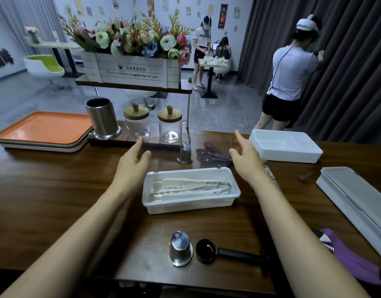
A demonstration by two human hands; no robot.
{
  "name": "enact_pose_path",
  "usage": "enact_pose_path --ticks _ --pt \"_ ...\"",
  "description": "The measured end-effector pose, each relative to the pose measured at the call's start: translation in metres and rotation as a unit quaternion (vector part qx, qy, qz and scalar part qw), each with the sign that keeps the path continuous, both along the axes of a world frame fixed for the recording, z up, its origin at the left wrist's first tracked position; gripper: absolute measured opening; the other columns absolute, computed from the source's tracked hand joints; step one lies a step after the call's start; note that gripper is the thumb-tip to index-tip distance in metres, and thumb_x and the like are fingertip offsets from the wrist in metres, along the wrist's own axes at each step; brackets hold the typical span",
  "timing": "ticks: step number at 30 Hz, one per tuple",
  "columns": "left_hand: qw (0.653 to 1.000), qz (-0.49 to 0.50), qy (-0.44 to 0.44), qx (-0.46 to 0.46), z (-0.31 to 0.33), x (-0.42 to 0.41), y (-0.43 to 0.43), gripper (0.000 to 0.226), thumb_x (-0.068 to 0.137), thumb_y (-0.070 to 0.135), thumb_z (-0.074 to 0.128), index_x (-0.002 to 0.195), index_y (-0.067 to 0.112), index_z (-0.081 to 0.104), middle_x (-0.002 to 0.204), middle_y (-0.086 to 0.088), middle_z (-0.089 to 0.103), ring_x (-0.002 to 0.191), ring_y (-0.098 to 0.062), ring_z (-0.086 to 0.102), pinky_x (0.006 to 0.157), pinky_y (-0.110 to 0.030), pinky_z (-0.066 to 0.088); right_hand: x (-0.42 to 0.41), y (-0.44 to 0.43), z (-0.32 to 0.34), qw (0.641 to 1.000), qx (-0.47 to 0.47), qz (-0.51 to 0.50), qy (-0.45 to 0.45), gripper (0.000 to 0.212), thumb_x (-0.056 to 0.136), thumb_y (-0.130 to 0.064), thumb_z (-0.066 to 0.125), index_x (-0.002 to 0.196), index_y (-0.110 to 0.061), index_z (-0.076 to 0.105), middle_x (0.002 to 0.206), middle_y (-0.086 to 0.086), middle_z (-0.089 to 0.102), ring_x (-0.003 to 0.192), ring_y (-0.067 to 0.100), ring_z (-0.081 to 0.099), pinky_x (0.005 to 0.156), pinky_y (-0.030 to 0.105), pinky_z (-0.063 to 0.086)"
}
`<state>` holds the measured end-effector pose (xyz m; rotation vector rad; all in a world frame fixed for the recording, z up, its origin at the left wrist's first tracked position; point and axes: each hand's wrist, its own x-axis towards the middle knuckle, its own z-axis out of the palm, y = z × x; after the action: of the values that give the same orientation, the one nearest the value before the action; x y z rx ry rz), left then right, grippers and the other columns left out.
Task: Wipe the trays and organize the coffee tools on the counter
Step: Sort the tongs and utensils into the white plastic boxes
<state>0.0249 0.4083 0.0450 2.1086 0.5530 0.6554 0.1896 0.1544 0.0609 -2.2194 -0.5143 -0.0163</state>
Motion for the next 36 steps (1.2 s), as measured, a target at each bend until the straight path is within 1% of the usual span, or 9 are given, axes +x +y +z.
enact_pose_path --ticks 3,9,13,16,19,22,26,32,36 --pt "1.000 -0.004 -0.014 -0.004 -0.001 -0.005 0.001 0.054 0.105 0.022 0.051 0.157 0.024 0.036 0.155 0.006 0.044 0.123 0.009 0.047 0.104 -0.021 0.034 0.006 -0.004 0.002 0.998 -0.013 0.048 0.040 0.064 0.104 -0.015 0.046 0.159 -0.035 0.021 0.163 -0.003 0.030 0.147 0.021 0.033 0.117 0.041 0.034" --pt "0.998 -0.018 -0.054 -0.029 -0.012 -0.024 -0.005 0.051 0.104 0.018 0.052 0.152 0.032 0.043 0.148 0.013 0.051 0.136 -0.003 0.048 0.117 -0.038 0.040 -0.009 -0.021 0.004 0.999 -0.004 0.041 0.032 0.056 0.105 -0.020 0.047 0.154 -0.042 0.032 0.153 -0.005 0.047 0.140 0.019 0.044 0.112 0.043 0.037" --pt "0.999 -0.014 -0.044 0.013 -0.023 -0.047 -0.020 0.054 0.103 0.028 0.055 0.154 0.034 0.038 0.140 0.020 0.050 0.122 0.014 0.049 0.107 -0.021 0.040 -0.037 -0.040 -0.014 0.999 0.042 0.030 0.015 0.051 0.102 -0.024 0.052 0.149 -0.042 0.042 0.145 -0.011 0.053 0.133 0.010 0.050 0.114 0.039 0.040" --pt "0.997 -0.043 -0.005 0.068 -0.039 -0.063 -0.034 0.070 0.099 0.044 0.053 0.161 0.030 0.024 0.157 0.019 0.032 0.140 0.007 0.034 0.108 -0.007 0.026 -0.063 -0.052 -0.037 0.995 0.086 0.036 0.025 0.043 0.101 -0.024 0.056 0.143 -0.035 0.050 0.138 -0.015 0.056 0.119 -0.004 0.054 0.107 0.026 0.044" --pt "0.995 -0.065 0.025 0.065 -0.055 -0.068 -0.042 0.069 0.100 0.046 0.046 0.162 0.026 0.021 0.164 0.016 0.020 0.148 0.009 0.018 0.110 0.001 0.013 -0.072 -0.062 -0.062 0.998 0.034 0.042 0.026 0.047 0.101 -0.035 0.057 0.147 -0.034 0.049 0.151 -0.015 0.048 0.135 0.003 0.046 0.115 0.028 0.035" --pt "0.995 -0.069 0.034 0.066 -0.066 -0.067 -0.044 0.058 0.105 0.042 0.042 0.160 0.027 0.029 0.165 0.018 0.017 0.147 0.014 0.013 0.115 -0.004 0.012 -0.075 -0.065 -0.076 0.998 -0.006 0.048 0.043 0.053 0.099 -0.050 0.054 0.149 -0.036 0.047 0.157 -0.020 0.035 0.143 0.004 0.035 0.117 0.029 0.028" --pt "0.996 -0.037 0.063 0.047 -0.074 -0.064 -0.045 0.052 0.106 0.042 0.040 0.155 0.026 0.041 0.167 0.016 0.014 0.153 -0.001 0.011 0.124 -0.029 0.018 -0.072 -0.063 -0.081 0.998 0.015 0.013 0.059 0.045 0.097 -0.054 0.055 0.138 -0.035 0.060 0.153 -0.015 0.045 0.139 0.010 0.044 0.112 0.032 0.034" --pt "0.997 0.001 0.050 -0.067 -0.074 -0.067 -0.051 0.041 0.101 0.052 0.052 0.142 0.049 0.051 0.152 0.007 0.050 0.141 -0.008 0.041 0.109 -0.028 0.036 -0.075 -0.059 -0.081 0.995 0.044 -0.052 0.069 0.033 0.093 -0.053 0.062 0.123 -0.040 0.069 0.119 -0.011 0.072 0.102 0.013 0.067 0.087 0.030 0.051" --pt "0.994 0.068 0.046 -0.066 -0.072 -0.072 -0.053 0.048 0.091 0.058 0.064 0.138 0.053 0.054 0.128 0.003 0.070 0.116 -0.013 0.063 0.099 -0.037 0.049 -0.072 -0.056 -0.084 0.990 0.058 -0.039 0.123 0.040 0.087 -0.064 0.052 0.127 -0.060 0.055 0.128 -0.015 0.068 0.106 0.017 0.068 0.095 0.044 0.055"
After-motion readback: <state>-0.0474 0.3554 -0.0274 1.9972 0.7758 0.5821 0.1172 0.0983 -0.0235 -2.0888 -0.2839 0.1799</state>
